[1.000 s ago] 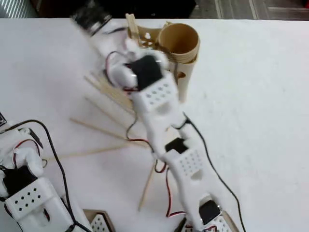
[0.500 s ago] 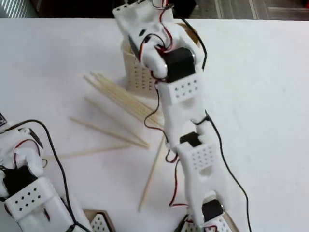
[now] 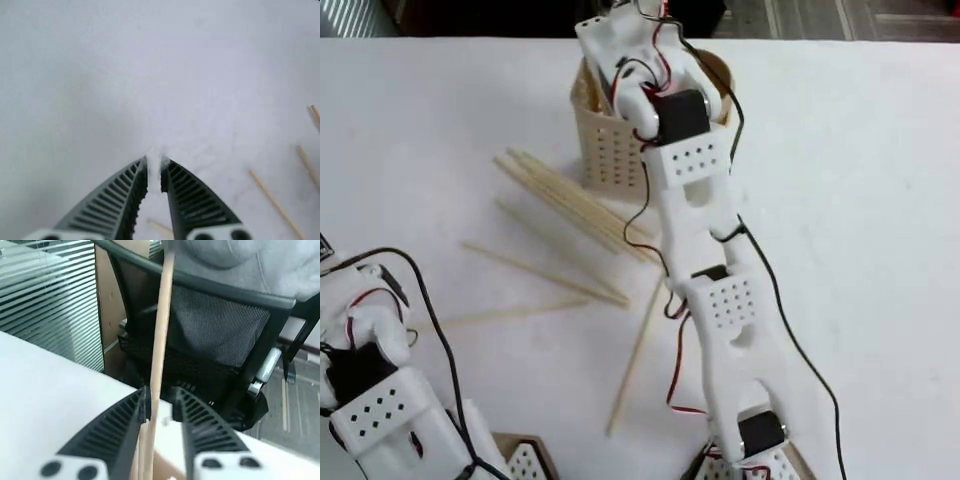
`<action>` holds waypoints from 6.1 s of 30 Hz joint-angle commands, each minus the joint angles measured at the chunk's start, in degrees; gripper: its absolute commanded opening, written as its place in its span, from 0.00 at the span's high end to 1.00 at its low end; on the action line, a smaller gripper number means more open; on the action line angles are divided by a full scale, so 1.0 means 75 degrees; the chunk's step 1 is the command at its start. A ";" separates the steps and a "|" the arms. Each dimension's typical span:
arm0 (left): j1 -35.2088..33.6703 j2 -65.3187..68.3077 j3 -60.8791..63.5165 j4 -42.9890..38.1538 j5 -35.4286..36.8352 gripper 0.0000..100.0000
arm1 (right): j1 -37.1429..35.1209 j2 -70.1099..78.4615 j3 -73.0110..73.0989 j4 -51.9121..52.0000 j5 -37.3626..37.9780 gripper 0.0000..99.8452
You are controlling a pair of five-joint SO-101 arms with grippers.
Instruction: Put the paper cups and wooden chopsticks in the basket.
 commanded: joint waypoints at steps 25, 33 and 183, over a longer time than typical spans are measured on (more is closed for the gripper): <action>-0.0076 -0.0158 0.0316 -0.0703 0.0082 0.93 | -0.1788 -0.1928 0.1758 0.4718 0.1336 0.97; -0.0076 -0.0158 0.0316 -0.0703 0.0082 0.93 | -0.2245 -0.1354 0.3681 0.4460 0.2590 0.91; -0.0076 -0.0158 0.0316 -0.0703 0.0070 0.93 | -0.0686 -0.6218 0.6775 0.0944 0.1008 0.98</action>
